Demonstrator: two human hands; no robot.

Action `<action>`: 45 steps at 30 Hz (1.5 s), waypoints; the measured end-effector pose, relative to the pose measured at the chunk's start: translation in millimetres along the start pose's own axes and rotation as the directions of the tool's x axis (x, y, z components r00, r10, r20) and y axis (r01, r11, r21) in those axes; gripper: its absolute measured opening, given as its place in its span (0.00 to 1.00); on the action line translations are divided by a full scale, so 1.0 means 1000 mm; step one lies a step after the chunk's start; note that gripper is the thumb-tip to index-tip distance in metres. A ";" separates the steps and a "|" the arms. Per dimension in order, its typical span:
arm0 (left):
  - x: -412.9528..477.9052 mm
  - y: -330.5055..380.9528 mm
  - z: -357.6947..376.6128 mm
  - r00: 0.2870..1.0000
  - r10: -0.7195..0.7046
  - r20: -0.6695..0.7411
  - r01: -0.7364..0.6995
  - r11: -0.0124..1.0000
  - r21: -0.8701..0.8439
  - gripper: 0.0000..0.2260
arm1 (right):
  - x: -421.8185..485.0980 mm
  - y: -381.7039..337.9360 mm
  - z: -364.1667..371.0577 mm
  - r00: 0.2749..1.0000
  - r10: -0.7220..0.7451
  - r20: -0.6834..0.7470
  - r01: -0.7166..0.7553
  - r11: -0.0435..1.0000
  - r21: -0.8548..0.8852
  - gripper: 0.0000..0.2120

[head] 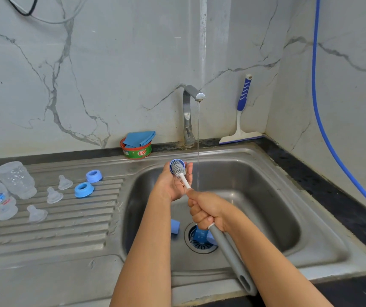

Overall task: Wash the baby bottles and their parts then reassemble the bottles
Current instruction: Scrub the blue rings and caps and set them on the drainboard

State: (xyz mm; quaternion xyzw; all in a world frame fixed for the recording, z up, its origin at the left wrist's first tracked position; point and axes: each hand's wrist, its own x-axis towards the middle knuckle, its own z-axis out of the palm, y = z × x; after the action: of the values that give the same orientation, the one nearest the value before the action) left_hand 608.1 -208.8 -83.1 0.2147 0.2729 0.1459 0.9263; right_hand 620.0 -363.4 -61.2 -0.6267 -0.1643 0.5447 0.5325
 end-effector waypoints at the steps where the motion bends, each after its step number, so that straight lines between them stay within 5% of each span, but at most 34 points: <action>1: -0.001 0.000 -0.001 1.000 -0.001 0.005 0.001 1.000 -0.011 0.22 | -0.002 -0.001 -0.004 1.000 0.009 0.016 -0.008 0.999 -0.035 0.21; 8: -0.001 0.000 -0.011 0.986 0.144 -0.083 -0.135 0.986 0.102 0.21 | -0.001 0.000 -0.006 0.993 0.109 0.038 -0.099 0.976 -0.195 0.21; 13: 0.007 -0.007 -0.007 0.921 0.357 -0.156 -0.273 0.876 0.397 0.14 | 0.003 0.004 -0.001 0.987 0.092 -0.133 -0.118 0.974 -0.195 0.19; 15: 0.009 -0.009 -0.005 0.907 0.389 -0.161 -0.304 0.869 0.390 0.14 | 0.006 0.005 0.003 0.981 0.066 -0.184 -0.091 0.987 -0.130 0.19; 21: 0.002 -0.008 0.002 0.965 0.226 -0.135 -0.202 0.964 0.175 0.20 | 0.007 0.004 0.009 0.977 -0.056 -0.207 0.044 0.997 -0.060 0.16; 28: -0.005 -0.005 -0.002 0.995 0.050 -0.092 -0.051 0.999 -0.009 0.22 | -0.003 -0.002 0.000 1.000 -0.022 -0.015 0.020 0.992 -0.125 0.19; 32: -0.006 -0.003 -0.007 0.995 0.050 -0.083 -0.046 0.998 0.051 0.21 | -0.003 -0.004 -0.007 0.989 0.113 0.090 -0.109 0.993 -0.056 0.21; 35: -0.004 -0.005 -0.008 0.995 0.070 -0.068 -0.063 0.992 0.106 0.18 | 0.000 -0.002 -0.006 0.984 0.173 0.039 -0.169 0.983 -0.077 0.21; 41: -0.005 -0.011 0.000 0.989 0.091 -0.113 -0.060 0.965 0.255 0.14 | 0.004 0.000 -0.001 0.983 0.036 -0.178 -0.069 0.981 -0.183 0.20; 45: -0.003 -0.015 0.004 0.989 0.094 -0.110 -0.057 0.953 0.299 0.13 | 0.009 0.001 -0.002 0.987 0.012 -0.162 -0.023 0.998 -0.064 0.20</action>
State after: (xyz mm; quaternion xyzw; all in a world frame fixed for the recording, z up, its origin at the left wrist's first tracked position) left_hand 610.2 -223.9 -85.6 0.3514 0.3398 0.1519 0.8590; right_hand 624.3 -357.9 -66.8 -0.6873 -0.1329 0.4912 0.5183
